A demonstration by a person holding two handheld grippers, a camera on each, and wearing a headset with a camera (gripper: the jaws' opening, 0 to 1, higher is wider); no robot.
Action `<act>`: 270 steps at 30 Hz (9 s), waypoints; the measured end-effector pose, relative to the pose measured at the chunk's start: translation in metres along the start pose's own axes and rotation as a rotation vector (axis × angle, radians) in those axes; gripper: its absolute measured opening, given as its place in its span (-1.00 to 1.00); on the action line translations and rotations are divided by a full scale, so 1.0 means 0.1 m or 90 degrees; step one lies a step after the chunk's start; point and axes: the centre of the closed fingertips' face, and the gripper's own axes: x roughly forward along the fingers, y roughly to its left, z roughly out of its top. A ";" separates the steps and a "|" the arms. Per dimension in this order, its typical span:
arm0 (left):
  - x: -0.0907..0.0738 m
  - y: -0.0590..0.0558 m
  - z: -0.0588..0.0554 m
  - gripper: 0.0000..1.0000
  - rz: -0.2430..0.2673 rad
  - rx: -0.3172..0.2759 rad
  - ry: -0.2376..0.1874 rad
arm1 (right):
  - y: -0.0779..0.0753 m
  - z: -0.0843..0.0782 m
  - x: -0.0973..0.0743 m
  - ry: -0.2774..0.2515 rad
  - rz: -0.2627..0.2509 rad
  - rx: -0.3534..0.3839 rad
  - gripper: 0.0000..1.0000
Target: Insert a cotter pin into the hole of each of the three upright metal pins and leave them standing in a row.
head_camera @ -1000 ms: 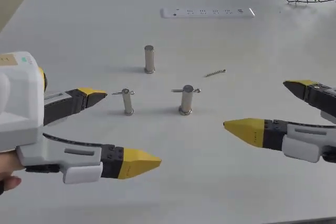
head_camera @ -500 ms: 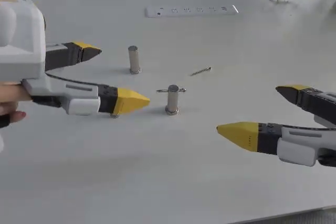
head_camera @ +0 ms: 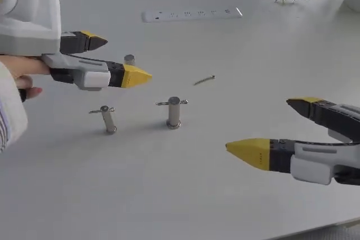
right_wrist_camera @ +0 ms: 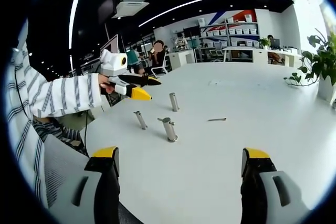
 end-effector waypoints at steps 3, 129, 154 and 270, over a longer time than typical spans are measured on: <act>0.06 0.10 -0.02 0.47 0.014 0.020 0.023 | -0.01 -0.01 0.00 0.000 -0.001 0.005 0.91; 0.04 -1.42 -0.53 -0.81 -0.048 0.025 0.149 | -0.04 -0.31 -0.03 0.071 0.003 -0.019 0.78; 0.20 -1.40 -0.65 -0.81 0.039 -0.041 0.165 | -0.02 -0.35 0.00 0.080 0.015 -0.019 0.77; -0.36 -1.86 -0.89 0.97 -0.063 -0.081 0.056 | -0.81 0.14 1.10 0.387 0.232 -0.588 -0.11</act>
